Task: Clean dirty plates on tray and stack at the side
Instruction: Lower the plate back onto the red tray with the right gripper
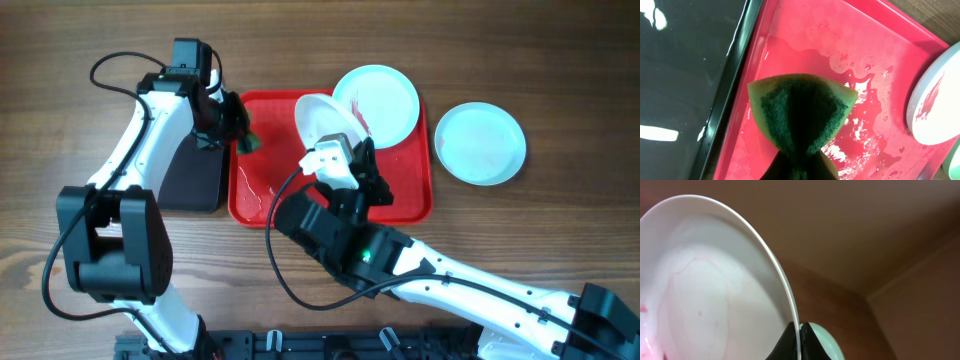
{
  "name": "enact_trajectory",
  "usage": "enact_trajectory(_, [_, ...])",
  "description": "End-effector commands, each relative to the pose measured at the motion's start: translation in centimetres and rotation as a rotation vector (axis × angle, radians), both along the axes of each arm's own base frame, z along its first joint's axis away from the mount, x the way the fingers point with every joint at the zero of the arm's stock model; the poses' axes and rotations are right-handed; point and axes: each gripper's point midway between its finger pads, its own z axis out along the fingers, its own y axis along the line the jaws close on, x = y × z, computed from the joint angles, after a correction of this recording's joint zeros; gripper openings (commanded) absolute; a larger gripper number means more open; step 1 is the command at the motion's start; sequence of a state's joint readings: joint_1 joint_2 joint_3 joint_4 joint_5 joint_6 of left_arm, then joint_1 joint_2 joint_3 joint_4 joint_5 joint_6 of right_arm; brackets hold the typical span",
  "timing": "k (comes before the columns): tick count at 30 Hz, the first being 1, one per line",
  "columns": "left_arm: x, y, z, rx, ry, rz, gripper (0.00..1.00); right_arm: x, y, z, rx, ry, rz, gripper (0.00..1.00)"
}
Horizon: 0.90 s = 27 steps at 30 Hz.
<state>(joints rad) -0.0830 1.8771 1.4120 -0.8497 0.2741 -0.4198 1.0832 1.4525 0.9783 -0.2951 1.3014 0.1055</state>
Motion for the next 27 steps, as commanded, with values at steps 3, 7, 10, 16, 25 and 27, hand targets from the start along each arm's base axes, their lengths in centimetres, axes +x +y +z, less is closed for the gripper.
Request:
enact_trajectory(3, [0.4,0.1,1.6,0.008,-0.047,-0.017,0.04,-0.5,1.8,-7.5,0.472,0.322,0.063,0.04])
enact_trajectory(7, [0.3,0.1,1.5,0.008,-0.043,-0.017,0.04,-0.6,2.9,-12.1,0.721,0.576,0.021,0.04])
enact_trajectory(10, [0.3,0.1,1.5,0.008,-0.043,-0.017,0.04,-0.5,3.6,-14.6,0.841,0.703,-0.019,0.04])
enact_trajectory(16, [0.3,0.1,1.5,0.008,-0.043,-0.017,0.04,-0.4,3.7,-19.0,0.924,0.868,-0.087,0.04])
enact_trajectory(25, [0.3,0.1,1.5,0.008,-0.043,-0.017,0.04,2.4,4.9,-17.4,0.867,0.914,0.251,0.35])
enact_trajectory(27, [0.3,0.1,1.5,0.008,-0.043,-0.017,0.04,3.8,4.2,-17.6,0.807,0.885,0.309,0.35])
